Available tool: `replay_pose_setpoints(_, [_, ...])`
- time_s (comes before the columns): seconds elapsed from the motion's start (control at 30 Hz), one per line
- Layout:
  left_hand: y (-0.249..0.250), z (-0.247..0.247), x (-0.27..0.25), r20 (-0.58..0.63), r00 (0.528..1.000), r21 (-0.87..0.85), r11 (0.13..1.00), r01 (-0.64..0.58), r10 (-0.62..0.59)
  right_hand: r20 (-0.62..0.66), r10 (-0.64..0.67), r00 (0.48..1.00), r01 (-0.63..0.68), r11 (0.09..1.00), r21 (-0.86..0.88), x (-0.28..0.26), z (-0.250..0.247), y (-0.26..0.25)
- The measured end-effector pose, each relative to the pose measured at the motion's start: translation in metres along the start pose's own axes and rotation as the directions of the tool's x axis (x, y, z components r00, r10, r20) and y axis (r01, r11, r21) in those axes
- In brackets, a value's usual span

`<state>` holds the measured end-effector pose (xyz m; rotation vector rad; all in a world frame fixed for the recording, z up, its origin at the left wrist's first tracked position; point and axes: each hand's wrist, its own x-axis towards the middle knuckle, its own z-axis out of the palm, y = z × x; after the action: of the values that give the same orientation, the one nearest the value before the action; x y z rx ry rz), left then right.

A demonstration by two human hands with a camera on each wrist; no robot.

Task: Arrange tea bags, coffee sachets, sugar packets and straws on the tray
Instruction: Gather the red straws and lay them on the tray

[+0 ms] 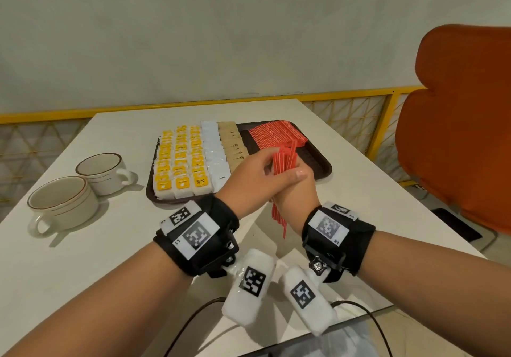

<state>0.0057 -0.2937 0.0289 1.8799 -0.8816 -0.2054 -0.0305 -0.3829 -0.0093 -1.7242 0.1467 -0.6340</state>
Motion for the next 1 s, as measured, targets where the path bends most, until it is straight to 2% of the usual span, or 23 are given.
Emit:
replay_pose_setpoints(0.13, [-0.009, -0.001, -0.006, -0.054, 0.997, -0.039, 0.998, -0.058, 0.056, -0.093, 0.005, 0.996, 0.005, 0.994, 0.108, 0.007, 0.013, 0.0])
replay_pose_setpoints(0.23, [-0.011, -0.004, -0.007, -0.062, 0.994, -0.049, 0.995, -0.092, 0.089, -0.072, -0.022, 0.997, 0.026, 0.998, 0.058, 0.013, 0.015, 0.002])
replay_pose_setpoints(0.4, [-0.009, -0.015, -0.002, 0.121, 0.992, -0.146, 0.989, -0.01, 0.028, 0.009, -0.018, 1.0, 0.017, 0.999, 0.036, 0.019, 0.017, 0.012])
replay_pose_setpoints(0.5, [-0.006, -0.021, 0.0, 0.153, 0.988, -0.226, 0.974, 0.03, 0.005, 0.077, -0.054, 0.996, 0.051, 0.998, 0.038, 0.02, 0.017, 0.01])
replay_pose_setpoints(0.67, [-0.006, -0.018, -0.002, 0.064, 0.997, -0.177, 0.984, -0.03, 0.042, 0.084, -0.026, 0.996, 0.017, 0.994, 0.108, 0.019, 0.022, 0.002])
replay_pose_setpoints(0.83, [-0.013, -0.011, 0.001, -0.108, 0.994, -0.135, 0.99, -0.034, 0.019, 0.148, 0.066, 0.987, -0.066, 0.998, -0.002, 0.017, 0.018, -0.003])
replay_pose_setpoints(0.93, [-0.017, -0.009, 0.004, -0.226, 0.97, -0.292, 0.956, 0.018, -0.087, 0.259, 0.085, 0.962, -0.076, 0.996, -0.045, 0.015, 0.012, -0.001])
replay_pose_setpoints(1.0, [-0.021, -0.013, 0.005, -0.275, 0.948, -0.462, 0.887, 0.017, -0.161, 0.41, 0.082, 0.908, -0.065, 0.996, -0.056, 0.011, 0.002, -0.004])
